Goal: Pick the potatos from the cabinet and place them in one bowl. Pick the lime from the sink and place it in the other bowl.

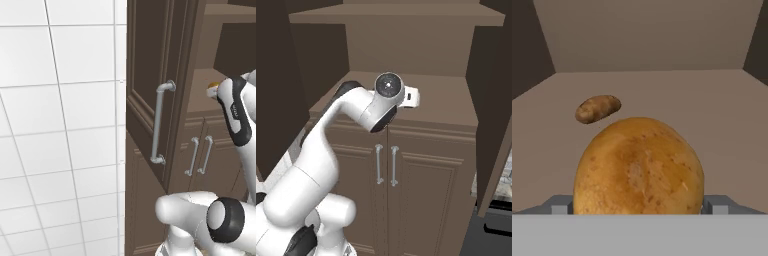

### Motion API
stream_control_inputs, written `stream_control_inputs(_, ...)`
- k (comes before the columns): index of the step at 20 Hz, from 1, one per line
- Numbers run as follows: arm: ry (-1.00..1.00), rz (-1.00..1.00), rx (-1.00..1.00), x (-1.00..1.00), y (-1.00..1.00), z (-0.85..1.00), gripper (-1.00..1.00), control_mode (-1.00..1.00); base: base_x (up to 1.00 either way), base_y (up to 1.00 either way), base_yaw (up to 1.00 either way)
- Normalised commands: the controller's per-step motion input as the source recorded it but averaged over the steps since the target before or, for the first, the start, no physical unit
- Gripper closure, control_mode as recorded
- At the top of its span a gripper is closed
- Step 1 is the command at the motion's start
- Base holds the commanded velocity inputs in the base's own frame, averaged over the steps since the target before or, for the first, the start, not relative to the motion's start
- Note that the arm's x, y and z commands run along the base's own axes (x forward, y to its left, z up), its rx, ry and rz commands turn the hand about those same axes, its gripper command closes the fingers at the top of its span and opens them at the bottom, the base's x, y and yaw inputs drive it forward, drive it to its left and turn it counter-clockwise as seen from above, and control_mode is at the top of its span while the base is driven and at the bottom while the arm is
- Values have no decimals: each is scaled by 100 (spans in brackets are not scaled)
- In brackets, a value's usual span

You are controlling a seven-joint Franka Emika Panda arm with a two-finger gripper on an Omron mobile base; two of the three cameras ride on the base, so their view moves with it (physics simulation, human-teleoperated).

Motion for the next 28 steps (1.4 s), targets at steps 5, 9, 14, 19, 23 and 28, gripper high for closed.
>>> stream_control_inputs(5, 0, -7, 0, -77, 24, 1, 100, -100, 0, 0, 0)
stream_control_inputs(9, 0, -6, 0, -68, 45, 0, 100, -100, 0, 0, 0)
stream_control_inputs(14, 5, -6, 0, -60, 52, 0, 100, -100, 0, 0, 0)
stream_control_inputs(19, 10, 0, 0, -53, 46, 5, 100, -100, 0, 0, 0)
stream_control_inputs(23, 19, 0, 0, -44, 36, 20, 100, -100, 0, 0, 0)
stream_control_inputs(28, 20, 0, 0, -45, 28, 13, 100, -100, 0, 0, 0)
